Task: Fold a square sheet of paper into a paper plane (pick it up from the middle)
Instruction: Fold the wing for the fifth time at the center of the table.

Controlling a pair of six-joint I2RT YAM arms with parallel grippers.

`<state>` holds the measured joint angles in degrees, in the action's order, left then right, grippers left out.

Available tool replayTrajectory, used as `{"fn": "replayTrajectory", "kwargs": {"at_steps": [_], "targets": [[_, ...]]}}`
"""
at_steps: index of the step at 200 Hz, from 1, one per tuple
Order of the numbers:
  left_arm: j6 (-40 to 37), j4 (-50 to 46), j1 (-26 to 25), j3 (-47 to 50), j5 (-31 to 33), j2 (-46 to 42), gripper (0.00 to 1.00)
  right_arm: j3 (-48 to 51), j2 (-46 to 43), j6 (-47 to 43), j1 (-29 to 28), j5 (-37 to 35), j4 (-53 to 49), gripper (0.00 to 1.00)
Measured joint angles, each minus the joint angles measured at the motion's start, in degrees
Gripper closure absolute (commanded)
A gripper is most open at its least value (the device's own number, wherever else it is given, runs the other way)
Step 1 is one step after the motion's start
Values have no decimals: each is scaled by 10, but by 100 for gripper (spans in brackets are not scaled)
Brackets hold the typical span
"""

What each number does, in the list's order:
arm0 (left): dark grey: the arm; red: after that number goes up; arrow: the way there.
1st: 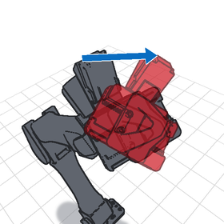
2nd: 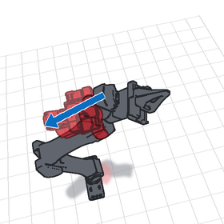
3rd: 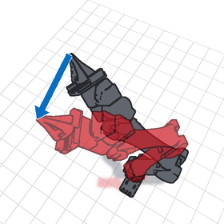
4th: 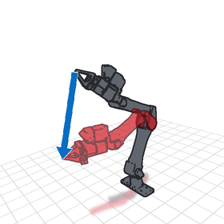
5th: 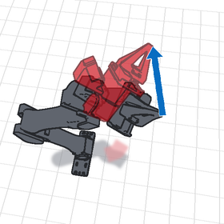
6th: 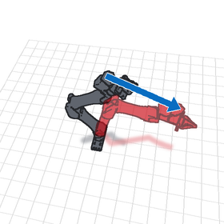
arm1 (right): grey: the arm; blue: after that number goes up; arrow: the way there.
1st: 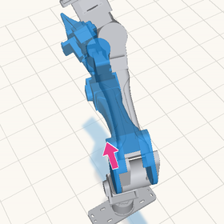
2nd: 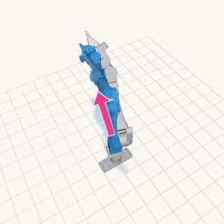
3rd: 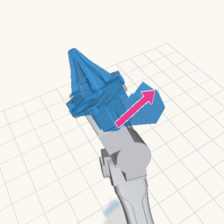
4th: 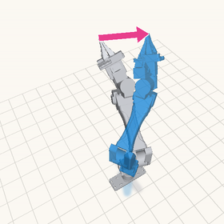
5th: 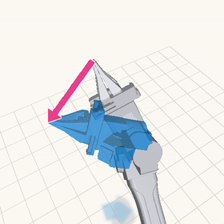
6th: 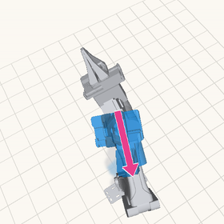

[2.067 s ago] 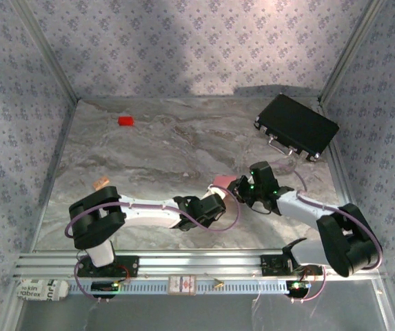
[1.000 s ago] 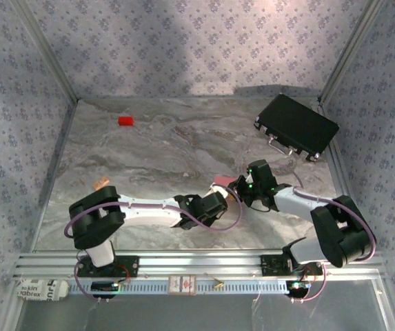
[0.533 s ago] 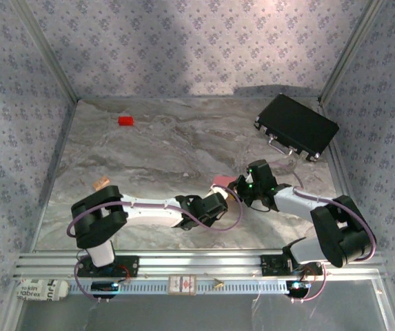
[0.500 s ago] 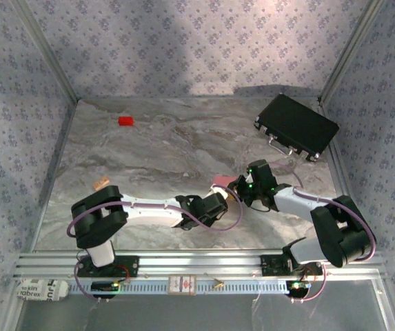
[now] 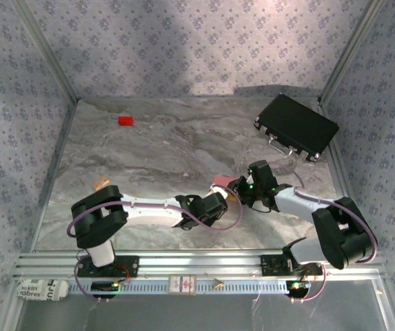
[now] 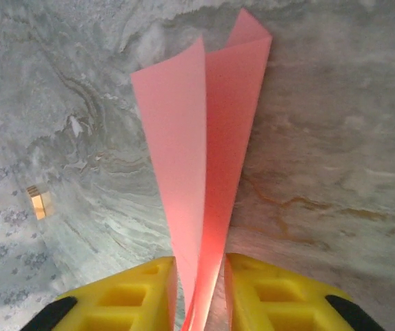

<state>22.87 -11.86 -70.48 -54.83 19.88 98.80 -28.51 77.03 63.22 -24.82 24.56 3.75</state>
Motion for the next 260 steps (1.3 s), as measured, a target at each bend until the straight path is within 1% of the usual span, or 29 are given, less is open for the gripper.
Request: {"fn": "replayTrajectory", "kwargs": {"at_steps": [11, 32, 83, 119, 148, 162, 190, 231, 260], "targets": [[7, 1, 4, 0, -8, 0, 99, -1, -16, -11, 3, -13, -24, 58], [19, 14, 14, 3, -28, 0, 99, -2, -48, -30, 11, -34, -64, 54], [61, 83, 53, 51, -85, 0, 98, -2, -93, -49, 24, -60, -121, 53], [75, 112, 57, 61, -106, -1, 98, -2, -99, -50, 25, -64, -128, 53], [86, 127, 68, 65, -140, -1, 97, -2, -99, -55, 25, -64, -128, 55], [94, 136, 77, 68, -160, -1, 97, -2, -99, -59, 25, -63, -127, 57], [122, 179, 107, 93, -220, -7, 96, -1, -99, -74, 24, -57, -110, 60], [174, 258, 151, 136, -309, -9, 97, 7, -109, -122, -4, -63, -71, 63], [206, 300, 173, 155, -356, -9, 97, 8, -108, -158, -20, -63, -45, 66]]}}
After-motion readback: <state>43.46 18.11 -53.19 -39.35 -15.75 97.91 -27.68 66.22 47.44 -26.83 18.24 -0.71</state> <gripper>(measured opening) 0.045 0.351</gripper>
